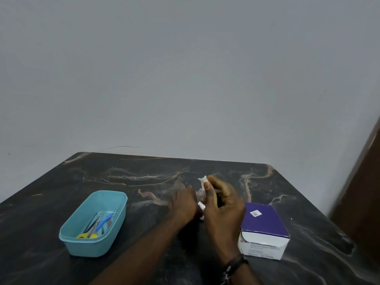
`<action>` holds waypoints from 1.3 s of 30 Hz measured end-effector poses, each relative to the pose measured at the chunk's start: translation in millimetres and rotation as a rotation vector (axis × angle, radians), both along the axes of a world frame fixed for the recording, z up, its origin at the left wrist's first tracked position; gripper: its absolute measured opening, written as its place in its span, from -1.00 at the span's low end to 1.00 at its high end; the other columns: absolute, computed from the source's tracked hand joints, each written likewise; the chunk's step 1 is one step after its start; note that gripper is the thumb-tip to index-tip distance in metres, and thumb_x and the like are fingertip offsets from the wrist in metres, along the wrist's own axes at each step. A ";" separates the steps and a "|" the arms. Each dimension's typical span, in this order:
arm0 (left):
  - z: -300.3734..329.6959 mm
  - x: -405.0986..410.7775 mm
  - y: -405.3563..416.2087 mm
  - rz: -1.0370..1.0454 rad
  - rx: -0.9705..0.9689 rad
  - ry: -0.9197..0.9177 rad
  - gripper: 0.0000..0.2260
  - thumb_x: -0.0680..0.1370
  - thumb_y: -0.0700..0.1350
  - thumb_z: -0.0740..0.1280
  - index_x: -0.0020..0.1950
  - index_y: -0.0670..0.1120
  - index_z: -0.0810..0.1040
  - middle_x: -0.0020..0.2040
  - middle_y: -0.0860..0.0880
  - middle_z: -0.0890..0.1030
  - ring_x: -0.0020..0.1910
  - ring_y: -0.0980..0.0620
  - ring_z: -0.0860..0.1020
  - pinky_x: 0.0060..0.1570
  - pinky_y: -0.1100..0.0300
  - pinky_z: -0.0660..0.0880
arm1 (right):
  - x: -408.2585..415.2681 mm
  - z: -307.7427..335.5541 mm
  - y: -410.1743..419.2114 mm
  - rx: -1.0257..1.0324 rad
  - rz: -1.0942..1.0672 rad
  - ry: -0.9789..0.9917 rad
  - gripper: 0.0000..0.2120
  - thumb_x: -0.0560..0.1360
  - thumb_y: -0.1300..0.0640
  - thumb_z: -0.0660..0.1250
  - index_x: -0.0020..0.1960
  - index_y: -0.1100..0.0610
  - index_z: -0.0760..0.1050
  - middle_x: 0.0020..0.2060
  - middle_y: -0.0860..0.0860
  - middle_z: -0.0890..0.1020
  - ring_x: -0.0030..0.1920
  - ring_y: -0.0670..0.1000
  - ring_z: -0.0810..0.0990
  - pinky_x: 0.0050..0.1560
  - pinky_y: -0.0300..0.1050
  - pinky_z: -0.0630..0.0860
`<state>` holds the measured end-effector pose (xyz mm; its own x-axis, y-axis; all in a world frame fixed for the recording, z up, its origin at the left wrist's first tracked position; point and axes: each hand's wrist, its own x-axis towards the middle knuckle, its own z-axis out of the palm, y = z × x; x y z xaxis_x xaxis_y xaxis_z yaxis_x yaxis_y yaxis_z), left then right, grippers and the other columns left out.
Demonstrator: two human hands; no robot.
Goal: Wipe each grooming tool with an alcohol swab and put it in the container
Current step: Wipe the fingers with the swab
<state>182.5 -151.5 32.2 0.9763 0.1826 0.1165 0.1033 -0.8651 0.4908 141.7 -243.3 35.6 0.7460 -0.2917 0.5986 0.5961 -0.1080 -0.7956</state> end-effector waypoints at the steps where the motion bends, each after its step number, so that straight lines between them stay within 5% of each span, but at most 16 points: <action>1: -0.1 2.1 -0.5 -0.004 -0.011 0.015 -0.85 0.53 -0.11 0.35 -0.18 -0.17 0.50 -0.08 -0.13 0.61 -0.08 -0.07 0.59 -0.04 0.09 0.54 | 1.4 -0.7 0.4 0.010 0.003 0.018 -0.78 0.48 0.19 0.42 0.03 -0.10 0.61 -0.14 -0.16 0.68 -0.11 -0.15 0.67 -0.13 -0.18 0.61; 3: -1.1 4.9 -0.4 -0.011 -0.057 0.023 -0.85 0.52 -0.10 0.36 -0.05 -0.19 0.56 -0.01 -0.15 0.63 0.00 -0.11 0.61 0.02 0.05 0.55 | 3.6 -2.0 0.1 0.000 -0.013 0.030 -0.75 0.48 0.18 0.42 0.11 -0.07 0.59 -0.14 -0.16 0.65 -0.10 -0.14 0.66 -0.12 -0.20 0.61; 5: -1.9 4.5 2.5 -0.033 -0.099 0.008 -0.91 0.50 -0.13 0.36 -0.13 -0.14 0.55 -0.06 -0.14 0.65 -0.04 -0.10 0.63 -0.04 0.07 0.54 | 4.5 -2.2 -0.7 -0.028 -0.035 0.018 -0.75 0.49 0.18 0.40 0.15 0.00 0.59 -0.14 -0.12 0.62 -0.11 -0.12 0.64 -0.13 -0.22 0.60; 11: -16.5 -11.0 28.5 -0.049 -0.503 -0.324 -0.86 0.44 -0.25 0.43 -0.26 -0.02 0.61 -0.30 0.05 0.66 -0.26 0.07 0.62 -0.24 0.17 0.56 | 8.1 -7.4 1.3 -0.095 -0.006 0.022 -0.82 0.53 0.18 0.35 -0.07 -0.11 0.56 -0.10 -0.12 0.59 -0.17 -0.03 0.64 -0.19 0.06 0.62; 18: -12.7 -30.0 50.7 0.004 -0.983 -0.363 -0.80 0.46 -0.30 0.44 -0.06 0.00 0.63 -0.09 -0.12 0.68 -0.19 -0.07 0.71 -0.26 0.05 0.65 | 1.7 -12.4 9.9 -0.161 0.109 0.086 -0.87 0.53 0.22 0.34 -0.01 0.03 0.61 -0.14 -0.06 0.68 -0.15 -0.07 0.67 -0.21 -0.22 0.62; 26: -13.8 -38.5 42.3 0.034 -1.223 -0.315 -0.68 0.47 -0.36 0.40 0.16 -0.06 0.55 -0.02 -0.11 0.70 -0.14 -0.08 0.71 -0.28 0.04 0.64 | 0.1 -10.1 8.9 -0.133 0.187 0.209 -0.86 0.44 0.30 0.45 -0.09 0.09 0.58 -0.25 -0.04 0.69 -0.21 -0.12 0.68 -0.27 -0.28 0.58; 39: -9.2 -48.7 44.7 -0.087 -1.249 -0.196 -0.94 0.52 -0.21 0.39 -0.06 -0.09 0.66 -0.16 -0.16 0.72 -0.25 -0.05 0.70 -0.20 0.10 0.64 | 2.3 -9.1 7.3 -0.220 0.216 0.282 -0.79 0.43 0.36 0.42 -0.11 0.06 0.56 -0.27 -0.03 0.68 -0.22 -0.13 0.68 -0.25 -0.28 0.61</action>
<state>133.8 -106.8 23.1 0.9764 0.2086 0.0556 -0.0975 0.1965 0.9756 144.0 -236.1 26.5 0.9198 0.0014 0.3924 0.3855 -0.1898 -0.9030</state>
